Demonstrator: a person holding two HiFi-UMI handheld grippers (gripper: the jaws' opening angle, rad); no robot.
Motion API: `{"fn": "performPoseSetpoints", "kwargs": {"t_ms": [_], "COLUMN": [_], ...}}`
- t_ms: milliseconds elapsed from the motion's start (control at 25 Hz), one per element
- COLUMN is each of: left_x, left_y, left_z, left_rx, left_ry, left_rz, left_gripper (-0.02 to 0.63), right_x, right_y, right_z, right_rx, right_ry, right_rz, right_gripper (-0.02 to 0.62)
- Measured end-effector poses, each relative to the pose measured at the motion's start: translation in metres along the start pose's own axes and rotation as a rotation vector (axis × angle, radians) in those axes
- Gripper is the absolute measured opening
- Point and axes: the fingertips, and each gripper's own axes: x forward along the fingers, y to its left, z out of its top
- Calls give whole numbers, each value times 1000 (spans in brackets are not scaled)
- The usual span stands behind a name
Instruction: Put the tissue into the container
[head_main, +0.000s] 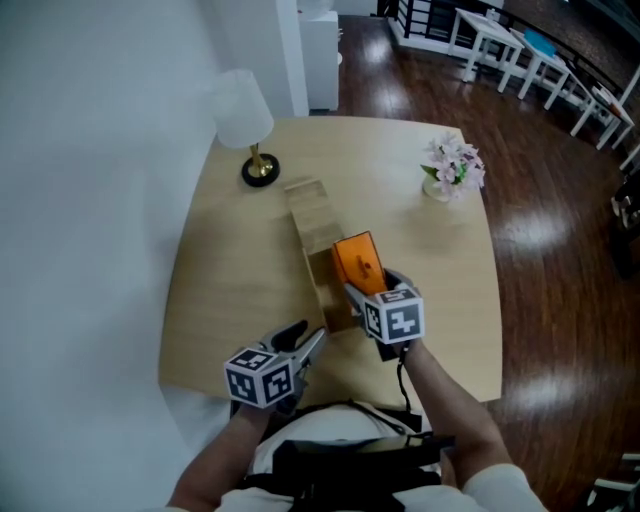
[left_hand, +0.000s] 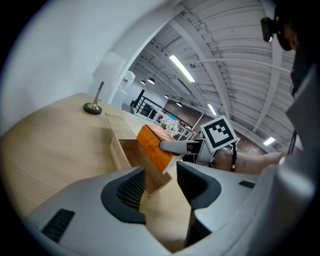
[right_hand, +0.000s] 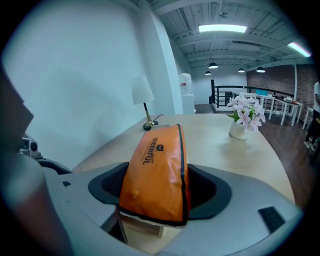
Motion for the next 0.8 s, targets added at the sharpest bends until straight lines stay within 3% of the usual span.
{"fn": "performPoseSetpoints", "kwargs": {"t_ms": [800], "left_x": [-18], "left_y": [26], "left_z": [-2], "left_rx": [-15], "left_ry": [10], "left_rz": [28], "left_gripper": [195], "right_x": [39], "right_y": [39], "right_z": [-16], "right_rx": [-34], "right_ry": [65], "right_rz": [46], "right_gripper": [371]}}
